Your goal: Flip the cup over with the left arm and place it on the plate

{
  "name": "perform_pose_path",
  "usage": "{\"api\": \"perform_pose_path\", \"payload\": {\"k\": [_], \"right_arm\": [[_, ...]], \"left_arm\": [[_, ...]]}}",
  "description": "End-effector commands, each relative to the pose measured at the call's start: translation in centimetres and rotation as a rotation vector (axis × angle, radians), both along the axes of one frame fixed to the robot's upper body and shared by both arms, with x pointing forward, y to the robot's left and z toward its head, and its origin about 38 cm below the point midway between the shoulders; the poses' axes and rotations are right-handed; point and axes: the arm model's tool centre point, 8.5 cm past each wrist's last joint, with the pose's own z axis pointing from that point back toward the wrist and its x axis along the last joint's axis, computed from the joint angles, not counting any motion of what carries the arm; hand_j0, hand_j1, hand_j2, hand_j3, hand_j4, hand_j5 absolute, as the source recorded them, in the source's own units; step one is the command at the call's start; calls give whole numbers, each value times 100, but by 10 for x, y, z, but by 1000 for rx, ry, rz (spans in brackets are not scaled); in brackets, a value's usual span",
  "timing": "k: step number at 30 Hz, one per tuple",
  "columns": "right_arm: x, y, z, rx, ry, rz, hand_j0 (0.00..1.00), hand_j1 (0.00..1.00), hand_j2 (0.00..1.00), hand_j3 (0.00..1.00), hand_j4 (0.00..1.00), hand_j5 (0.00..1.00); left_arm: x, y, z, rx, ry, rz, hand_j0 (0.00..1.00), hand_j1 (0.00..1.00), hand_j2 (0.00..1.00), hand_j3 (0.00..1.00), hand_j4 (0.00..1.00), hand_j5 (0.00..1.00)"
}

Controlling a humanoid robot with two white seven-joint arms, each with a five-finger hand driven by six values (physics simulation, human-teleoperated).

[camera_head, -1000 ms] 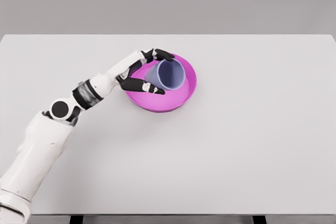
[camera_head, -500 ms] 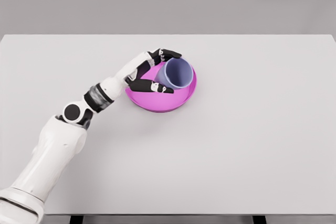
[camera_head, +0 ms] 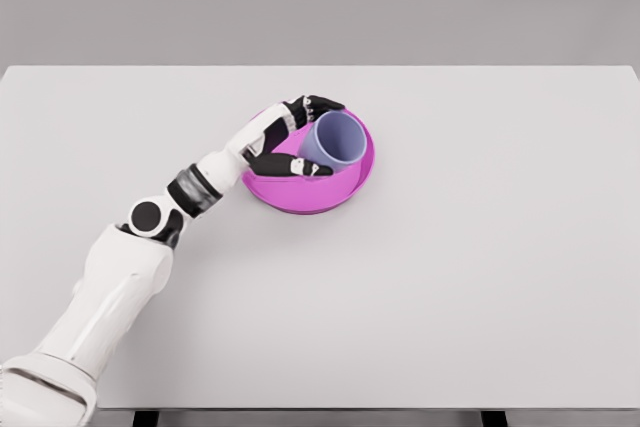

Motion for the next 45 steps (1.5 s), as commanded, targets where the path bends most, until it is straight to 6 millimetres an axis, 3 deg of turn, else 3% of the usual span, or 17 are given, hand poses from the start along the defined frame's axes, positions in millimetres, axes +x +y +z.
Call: {"api": "perform_pose_path", "payload": {"k": [1,18,21,31,36,45], "right_arm": [[0,0,0,0,0,0,100,100,100,100,100,100],[0,0,0,0,0,0,100,100,100,100,100,100],[0,0,0,0,0,0,100,100,100,100,100,100],[0,0,0,0,0,0,100,100,100,100,100,100],[0,0,0,0,0,0,100,100,100,100,100,100],[0,0,0,0,0,0,100,100,100,100,100,100]], "left_arm": [[0,-5,0,-21,7,-2,73,73,73,73,73,73],[3,-17,-6,-99,61,13,73,73,73,73,73,73],[6,-18,-16,-96,98,29,74,74,74,74,74,74],[11,-9,-27,-71,133,59,81,81,81,81,81,81],[10,-9,-27,-65,130,57,100,100,100,100,100,100],[11,-6,-24,-42,113,51,100,100,100,100,100,100]]}}
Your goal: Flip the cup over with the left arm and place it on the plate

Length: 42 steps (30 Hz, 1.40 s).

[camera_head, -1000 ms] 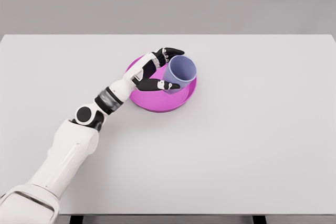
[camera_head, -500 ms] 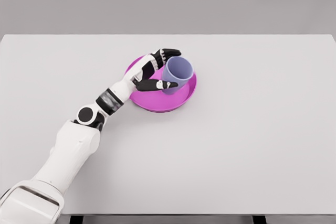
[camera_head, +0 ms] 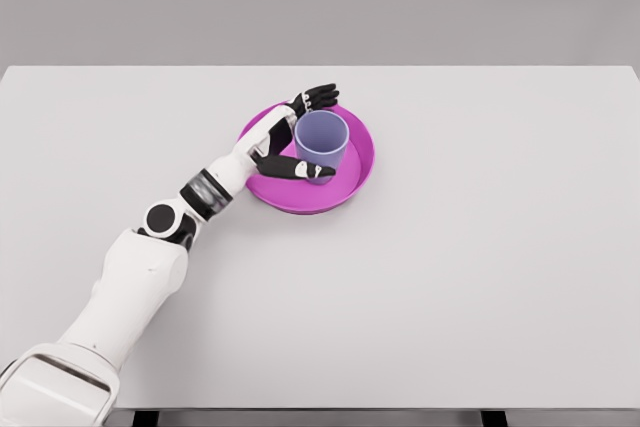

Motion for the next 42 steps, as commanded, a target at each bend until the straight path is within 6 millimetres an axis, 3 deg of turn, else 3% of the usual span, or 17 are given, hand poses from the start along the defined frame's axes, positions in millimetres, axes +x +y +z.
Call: {"api": "perform_pose_path", "payload": {"k": [1,13,15,19,31,34,39,42], "right_arm": [[0,0,0,0,0,0,100,100,100,100,100,100],[0,0,0,0,0,0,100,100,100,100,100,100],[0,0,0,0,0,0,100,100,100,100,100,100],[0,0,0,0,0,0,100,100,100,100,100,100],[0,0,0,0,0,0,100,100,100,100,100,100],[0,0,0,0,0,0,100,100,100,100,100,100],[0,0,0,0,0,0,100,100,100,100,100,100],[0,0,0,0,0,0,100,100,100,100,100,100]], "left_arm": [[0,-1,4,16,-18,-9,100,100,100,100,100,100],[0,12,8,40,-41,-3,100,100,100,100,100,100],[0,24,6,60,-40,9,100,100,100,100,100,100],[1,30,7,69,-42,15,100,100,100,100,100,100],[1,26,10,112,-67,-4,100,100,100,100,100,100],[3,54,10,159,-70,24,100,100,100,100,100,100],[4,56,12,162,-74,26,100,100,100,100,100,100],[4,70,12,184,-74,40,100,100,100,100,100,100]]}}
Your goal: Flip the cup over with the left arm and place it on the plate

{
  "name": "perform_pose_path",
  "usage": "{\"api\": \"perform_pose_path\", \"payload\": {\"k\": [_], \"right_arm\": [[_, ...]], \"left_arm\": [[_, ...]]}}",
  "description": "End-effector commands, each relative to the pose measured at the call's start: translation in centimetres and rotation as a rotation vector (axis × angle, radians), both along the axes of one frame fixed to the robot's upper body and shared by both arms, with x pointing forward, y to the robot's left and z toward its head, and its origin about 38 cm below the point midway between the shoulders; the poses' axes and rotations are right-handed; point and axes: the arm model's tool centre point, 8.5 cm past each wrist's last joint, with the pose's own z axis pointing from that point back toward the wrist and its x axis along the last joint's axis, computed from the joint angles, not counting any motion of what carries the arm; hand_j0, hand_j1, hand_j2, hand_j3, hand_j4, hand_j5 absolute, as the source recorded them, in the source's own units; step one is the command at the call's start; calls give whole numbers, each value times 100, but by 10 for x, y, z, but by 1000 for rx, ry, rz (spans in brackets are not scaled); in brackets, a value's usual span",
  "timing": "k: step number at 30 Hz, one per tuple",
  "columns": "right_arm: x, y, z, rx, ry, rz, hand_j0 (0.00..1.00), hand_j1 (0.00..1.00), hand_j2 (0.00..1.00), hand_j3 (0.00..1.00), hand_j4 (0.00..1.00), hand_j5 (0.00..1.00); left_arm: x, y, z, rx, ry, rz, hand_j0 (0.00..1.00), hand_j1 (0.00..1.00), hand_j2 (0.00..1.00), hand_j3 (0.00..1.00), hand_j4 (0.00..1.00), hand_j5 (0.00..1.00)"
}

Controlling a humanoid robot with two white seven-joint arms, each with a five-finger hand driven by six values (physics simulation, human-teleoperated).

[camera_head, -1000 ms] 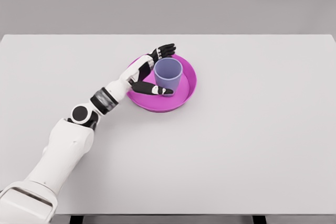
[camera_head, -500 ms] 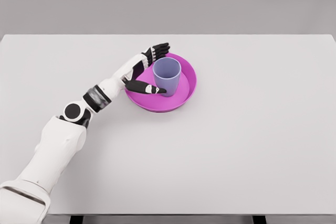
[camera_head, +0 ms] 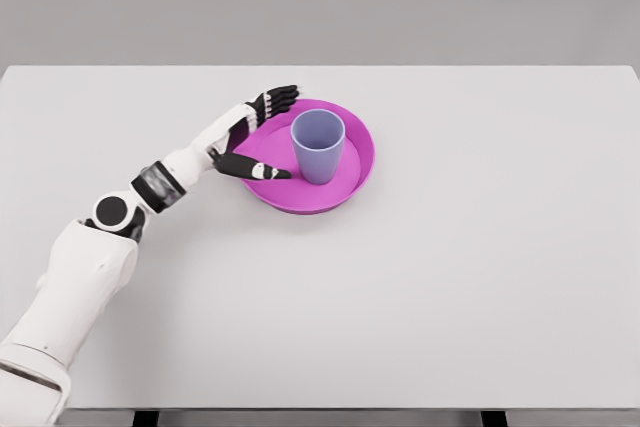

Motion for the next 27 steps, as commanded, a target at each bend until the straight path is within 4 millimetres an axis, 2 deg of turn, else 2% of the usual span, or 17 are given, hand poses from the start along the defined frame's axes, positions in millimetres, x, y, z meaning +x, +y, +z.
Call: {"api": "perform_pose_path", "payload": {"k": [1,4,6,9,10,12,14,17,20,27], "right_arm": [[0,0,0,0,0,0,100,100,100,100,100,100],[0,0,0,0,0,0,100,100,100,100,100,100],[0,0,0,0,0,0,100,100,100,100,100,100],[0,0,0,0,0,0,100,100,100,100,100,100],[0,0,0,0,0,0,100,100,100,100,100,100],[0,0,0,0,0,0,100,100,100,100,100,100],[0,0,0,0,0,0,100,100,100,100,100,100],[0,0,0,0,0,0,100,100,100,100,100,100],[0,0,0,0,0,0,100,100,100,100,100,100],[0,0,0,0,0,0,100,100,100,100,100,100]], "left_arm": [[1,8,1,5,-1,10,100,100,100,100,100,100],[1,24,8,28,-21,23,100,100,100,100,100,100],[2,50,14,46,-32,64,100,100,100,100,100,100],[-2,99,22,87,-46,140,100,100,100,100,100,100],[-5,122,26,103,-50,180,100,100,100,100,100,100],[-14,156,25,137,-39,234,100,100,100,100,100,100],[-21,181,28,151,-38,279,100,100,100,100,100,100],[-24,196,28,154,-31,314,100,100,100,100,100,100],[-36,217,17,174,5,355,100,100,100,100,100,100],[-38,218,14,176,11,355,100,100,100,100,100,100]]}}
